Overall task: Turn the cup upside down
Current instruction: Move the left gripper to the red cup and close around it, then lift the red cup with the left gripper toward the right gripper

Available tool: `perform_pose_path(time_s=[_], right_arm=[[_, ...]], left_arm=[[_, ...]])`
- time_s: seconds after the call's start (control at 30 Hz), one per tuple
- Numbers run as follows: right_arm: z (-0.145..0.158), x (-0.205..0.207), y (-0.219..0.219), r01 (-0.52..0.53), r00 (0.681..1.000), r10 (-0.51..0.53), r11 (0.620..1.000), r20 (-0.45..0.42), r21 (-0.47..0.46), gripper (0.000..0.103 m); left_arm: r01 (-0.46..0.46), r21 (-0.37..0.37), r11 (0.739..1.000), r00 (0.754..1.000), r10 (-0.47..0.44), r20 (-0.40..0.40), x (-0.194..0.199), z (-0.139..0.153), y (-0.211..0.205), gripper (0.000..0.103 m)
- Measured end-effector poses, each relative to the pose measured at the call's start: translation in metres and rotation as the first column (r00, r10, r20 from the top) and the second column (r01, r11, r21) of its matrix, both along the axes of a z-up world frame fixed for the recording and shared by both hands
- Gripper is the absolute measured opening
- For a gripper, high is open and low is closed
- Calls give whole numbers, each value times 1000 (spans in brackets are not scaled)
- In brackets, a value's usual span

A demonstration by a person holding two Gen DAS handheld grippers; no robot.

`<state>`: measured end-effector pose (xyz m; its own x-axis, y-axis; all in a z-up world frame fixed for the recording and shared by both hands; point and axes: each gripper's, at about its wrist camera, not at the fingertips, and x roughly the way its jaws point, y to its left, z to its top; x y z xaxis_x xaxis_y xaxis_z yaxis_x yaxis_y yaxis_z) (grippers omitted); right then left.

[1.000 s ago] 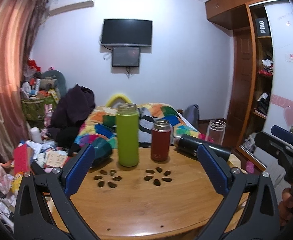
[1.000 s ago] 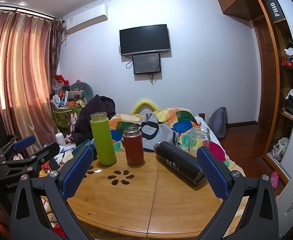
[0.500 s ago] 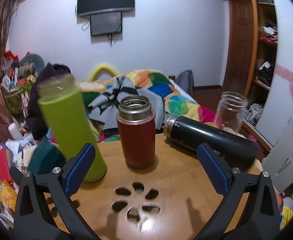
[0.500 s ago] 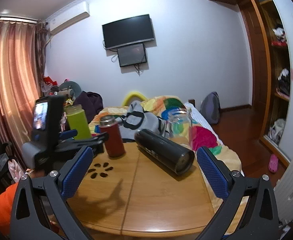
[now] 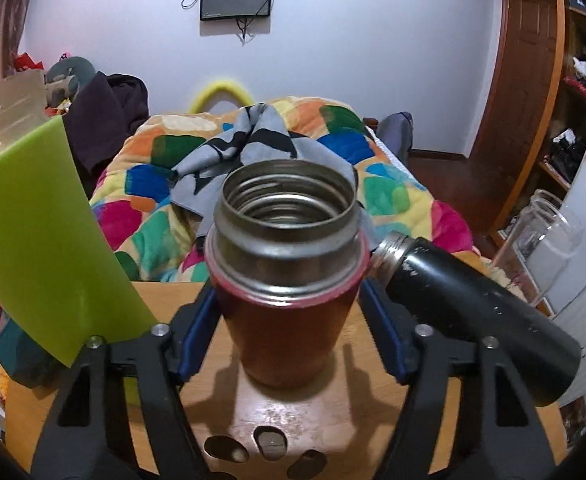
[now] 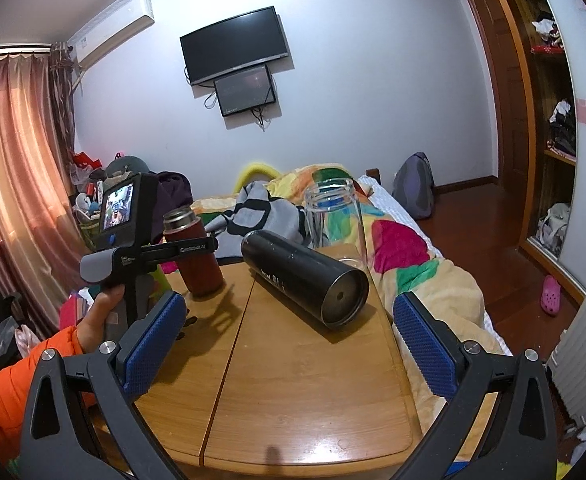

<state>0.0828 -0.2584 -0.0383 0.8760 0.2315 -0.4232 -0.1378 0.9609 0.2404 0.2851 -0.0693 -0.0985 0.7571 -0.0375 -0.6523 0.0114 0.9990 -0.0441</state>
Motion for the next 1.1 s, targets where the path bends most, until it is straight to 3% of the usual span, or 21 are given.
perform_pose_path(time_s=[0.27,0.67,0.9,1.1], right_arm=[[6,1,5,-14,1000,14,1000,5,-4,103],[9,-7,24,-43,999,44,998,22,-41,103],[5,-11,37,-62,998,62,997,10,-55,103],[0,-14,48,-84,996,85,992,7,-89,103]], left_arm=[[98,11,995,995,-98,-22,-28,6,-1,61],[280,32,959,960,-280,-4,-136,14,-1,61],[320,34,947,947,-321,9,-180,16,8,61],[343,5,939,939,-343,24,-193,16,13,61]])
